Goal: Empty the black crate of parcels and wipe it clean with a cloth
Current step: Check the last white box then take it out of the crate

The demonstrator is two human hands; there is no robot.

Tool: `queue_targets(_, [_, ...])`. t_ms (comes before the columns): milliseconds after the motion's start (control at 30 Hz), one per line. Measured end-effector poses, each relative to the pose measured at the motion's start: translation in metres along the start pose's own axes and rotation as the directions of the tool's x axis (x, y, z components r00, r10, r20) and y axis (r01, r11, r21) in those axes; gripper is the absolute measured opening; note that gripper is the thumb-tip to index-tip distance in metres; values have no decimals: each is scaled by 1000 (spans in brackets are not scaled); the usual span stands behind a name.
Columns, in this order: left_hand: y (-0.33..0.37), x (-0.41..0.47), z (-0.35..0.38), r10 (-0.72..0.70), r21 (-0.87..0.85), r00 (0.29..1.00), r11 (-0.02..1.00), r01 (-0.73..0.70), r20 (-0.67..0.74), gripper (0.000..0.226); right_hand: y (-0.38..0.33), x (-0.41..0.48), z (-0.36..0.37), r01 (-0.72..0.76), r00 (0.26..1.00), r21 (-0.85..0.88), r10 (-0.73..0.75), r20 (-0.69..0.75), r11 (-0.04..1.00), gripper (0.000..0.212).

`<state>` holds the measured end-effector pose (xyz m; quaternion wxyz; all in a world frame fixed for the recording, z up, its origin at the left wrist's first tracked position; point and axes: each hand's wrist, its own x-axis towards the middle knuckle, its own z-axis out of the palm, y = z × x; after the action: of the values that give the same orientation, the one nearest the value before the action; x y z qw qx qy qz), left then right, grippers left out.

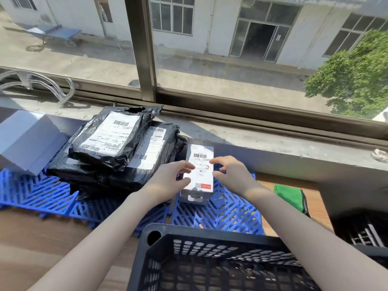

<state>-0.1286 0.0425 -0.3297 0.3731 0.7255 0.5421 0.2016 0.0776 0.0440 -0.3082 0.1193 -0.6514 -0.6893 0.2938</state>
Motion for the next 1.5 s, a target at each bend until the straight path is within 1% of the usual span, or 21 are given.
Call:
queue_targets(67, [16, -14, -20, -21, -72, 997, 997, 15, -78, 23, -17, -17, -15, 59, 998, 21, -58, -38, 998, 29])
queue_targets(133, [33, -32, -37, -8, -69, 985, 998, -4, -172, 18, -33, -37, -28, 126, 991, 62, -123, -61, 990, 23])
queue_targets(233, [62, -63, -53, 15, -38, 951, 999, -28, -309, 16, -50, -73, -43, 254, 963, 47, -248, -102, 966, 23])
queue_targets(333, [94, -103, -55, 27, -15, 895, 999, -37, -445, 15, -54, -108, -47, 331, 939, 99, -317, -136, 938, 21])
queue_targets(433, [126, -151, -37, 48, 30, 817, 999, -37, -575, 12, -47, -147, -39, 393, 917, 159, -372, -146, 906, 16])
queue_targets(500, [140, -183, -15, 56, 37, 770, 998, -42, -636, 11, -36, -174, -30, 411, 912, 195, -397, -105, 891, 16])
queue_targets(533, [146, -198, -2, 55, 39, 758, 998, -38, -650, 11, -28, -186, -24, 409, 912, 204, -404, -64, 890, 17])
queue_targets(600, [150, -222, 27, 32, 61, 761, 998, 10, -648, 11, -10, -207, -7, 383, 916, 202, -399, 43, 901, 18])
queue_targets(667, [146, -236, 59, -16, 114, 799, 988, 106, -602, 11, 10, -219, 14, 354, 916, 163, -377, 138, 921, 19])
queue_targets(767, [129, -245, 103, -185, 217, 888, 930, 296, -422, 23, 35, -231, 46, 272, 919, 131, -298, 258, 953, 25])
queue_targets(800, [122, -247, 117, -248, 262, 897, 898, 354, -366, 29, 42, -235, 56, 245, 918, 125, -272, 288, 961, 29])
queue_targets(867, [106, -251, 144, -362, 356, 888, 820, 448, -284, 40, 53, -244, 74, 182, 917, 138, -219, 334, 974, 33])
queue_targets(933, [91, -255, 167, -483, 413, 849, 743, 527, -215, 52, 63, -254, 93, 121, 911, 162, -175, 374, 979, 37])
queue_targets(1033, [75, -258, 188, -658, 447, 751, 656, 608, -55, 78, 81, -271, 127, 4, 898, 201, -92, 429, 980, 47])
queue_targets(1133, [64, -263, 196, -758, 445, 647, 609, 656, 83, 94, 96, -284, 153, -87, 884, 208, -20, 467, 974, 61])
queue_targets(1233, [54, -268, 199, -837, 483, 509, 537, 692, 202, 104, 105, -292, 163, -175, 862, 254, 23, 507, 951, 60])
queue_targets(1267, [53, -270, 200, -851, 483, 469, 522, 703, 237, 105, 108, -293, 166, -210, 851, 272, 39, 523, 939, 58])
queue_targets(1300, [52, -271, 201, -856, 477, 447, 516, 711, 259, 103, 110, -294, 169, -245, 837, 281, 57, 544, 928, 58])
queue_targets(1400, [54, -278, 205, -858, 447, 452, 513, 733, 243, 95, 113, -302, 181, -321, 791, 287, 89, 606, 902, 55])
queue_targets(1433, [55, -280, 205, -861, 444, 437, 509, 738, 261, 91, 114, -305, 186, -351, 775, 302, 93, 626, 886, 57])
queue_targets(1500, [59, -284, 205, -864, 441, 372, 496, 748, 340, 79, 112, -311, 190, -391, 753, 328, 94, 651, 860, 58])
